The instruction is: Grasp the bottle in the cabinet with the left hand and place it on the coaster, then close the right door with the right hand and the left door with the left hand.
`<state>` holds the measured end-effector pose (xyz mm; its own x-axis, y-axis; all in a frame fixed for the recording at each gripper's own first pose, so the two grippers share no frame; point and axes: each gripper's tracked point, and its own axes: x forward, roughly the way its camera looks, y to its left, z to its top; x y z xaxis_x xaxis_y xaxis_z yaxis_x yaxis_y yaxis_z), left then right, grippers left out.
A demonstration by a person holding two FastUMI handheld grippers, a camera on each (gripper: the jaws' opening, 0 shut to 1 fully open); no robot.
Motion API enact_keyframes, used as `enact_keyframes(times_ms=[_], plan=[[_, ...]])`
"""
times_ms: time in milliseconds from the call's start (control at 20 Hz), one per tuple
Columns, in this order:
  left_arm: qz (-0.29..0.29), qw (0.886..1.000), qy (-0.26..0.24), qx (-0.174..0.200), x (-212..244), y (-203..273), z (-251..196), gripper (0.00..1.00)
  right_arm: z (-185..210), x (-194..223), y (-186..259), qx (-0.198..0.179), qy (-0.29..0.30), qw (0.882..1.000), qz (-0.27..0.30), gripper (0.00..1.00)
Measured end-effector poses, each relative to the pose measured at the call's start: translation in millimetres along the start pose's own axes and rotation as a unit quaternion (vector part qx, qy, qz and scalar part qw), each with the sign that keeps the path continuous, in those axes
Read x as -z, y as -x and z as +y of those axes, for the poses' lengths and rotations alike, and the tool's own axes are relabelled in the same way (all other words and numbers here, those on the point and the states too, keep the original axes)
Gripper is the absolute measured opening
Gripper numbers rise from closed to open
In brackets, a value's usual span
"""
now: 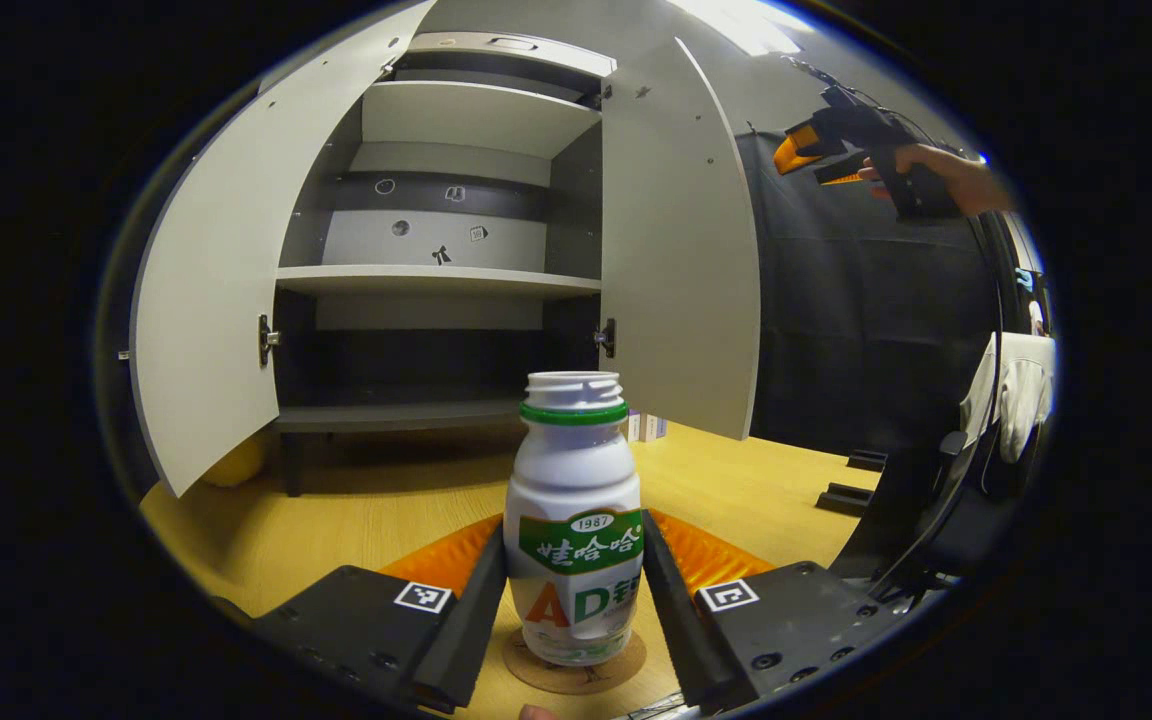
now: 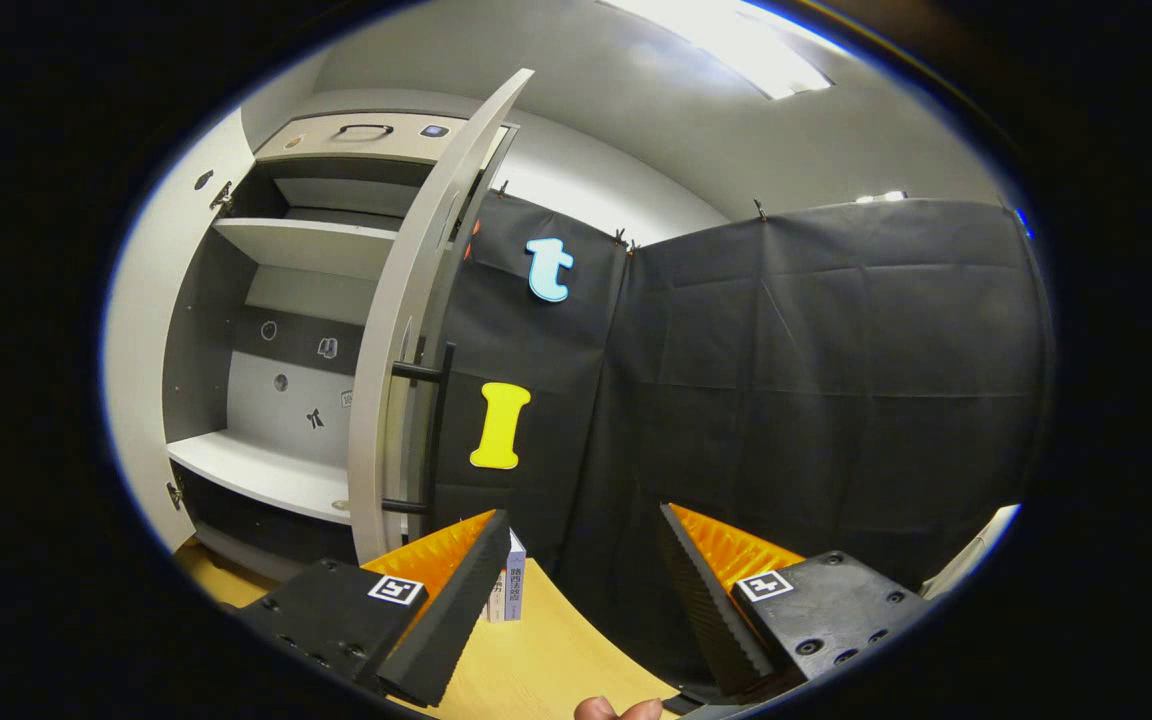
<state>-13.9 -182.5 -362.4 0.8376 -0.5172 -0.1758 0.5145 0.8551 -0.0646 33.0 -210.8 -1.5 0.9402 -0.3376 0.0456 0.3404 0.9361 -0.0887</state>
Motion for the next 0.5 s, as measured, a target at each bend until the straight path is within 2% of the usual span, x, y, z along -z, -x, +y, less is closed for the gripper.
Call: enact_keyframes(times_ms=[350,450,500], plan=[[0.01,1.0,0.01,0.0,11.1,1.1,-3.1,0.79,-1.9,4.5,2.2,0.002,0.003,1.0,0.01,0.97],[0.017,1.0,0.01,0.003,11.8,2.5,-4.3,0.86,0.1,4.9,2.3,-0.001,0.001,1.0,0.011,0.98],[0.02,1.0,0.009,0.002,11.4,4.8,-2.6,0.96,1.8,5.7,1.9,-0.003,-0.001,1.0,0.013,0.98]])
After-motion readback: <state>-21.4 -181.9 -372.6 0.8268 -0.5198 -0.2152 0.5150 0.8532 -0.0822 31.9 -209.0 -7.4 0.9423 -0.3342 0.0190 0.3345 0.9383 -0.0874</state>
